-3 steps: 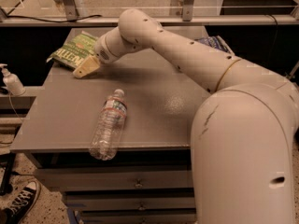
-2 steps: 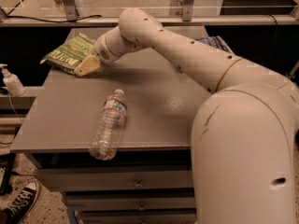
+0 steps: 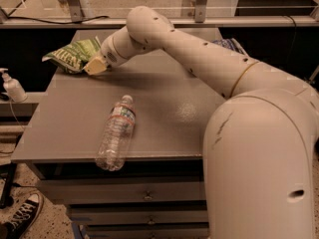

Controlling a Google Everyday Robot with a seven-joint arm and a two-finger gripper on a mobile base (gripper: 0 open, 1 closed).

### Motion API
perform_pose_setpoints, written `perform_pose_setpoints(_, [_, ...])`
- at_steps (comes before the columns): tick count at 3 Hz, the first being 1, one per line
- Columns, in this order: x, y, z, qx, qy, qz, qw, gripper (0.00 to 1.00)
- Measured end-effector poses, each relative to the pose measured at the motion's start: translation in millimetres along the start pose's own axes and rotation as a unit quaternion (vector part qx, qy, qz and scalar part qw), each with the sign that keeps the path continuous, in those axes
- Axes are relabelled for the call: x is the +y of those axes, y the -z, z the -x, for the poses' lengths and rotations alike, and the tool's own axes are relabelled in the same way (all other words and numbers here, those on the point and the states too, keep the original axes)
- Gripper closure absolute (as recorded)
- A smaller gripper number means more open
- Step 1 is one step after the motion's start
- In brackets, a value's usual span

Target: Move green jalapeno chip bag near blue chip bag

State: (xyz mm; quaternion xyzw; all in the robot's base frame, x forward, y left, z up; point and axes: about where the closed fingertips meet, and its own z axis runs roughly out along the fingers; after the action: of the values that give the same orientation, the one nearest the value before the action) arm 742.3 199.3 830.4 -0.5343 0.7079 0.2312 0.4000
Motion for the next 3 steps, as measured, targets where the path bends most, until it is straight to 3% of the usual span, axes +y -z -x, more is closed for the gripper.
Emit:
perform_pose_setpoints(1, [-4.7,9.6,-2.1,0.001,0.0,-0.007,1.0,1.0])
perform_pose_setpoints(2, [-45.7,94.8,-21.2,0.007,0.002,-0.069,0.9976,1.0])
perform_pose_setpoints(3, [-72.3,176.5,-29.6,0.007,0.008,-0.125,0.9921,1.0])
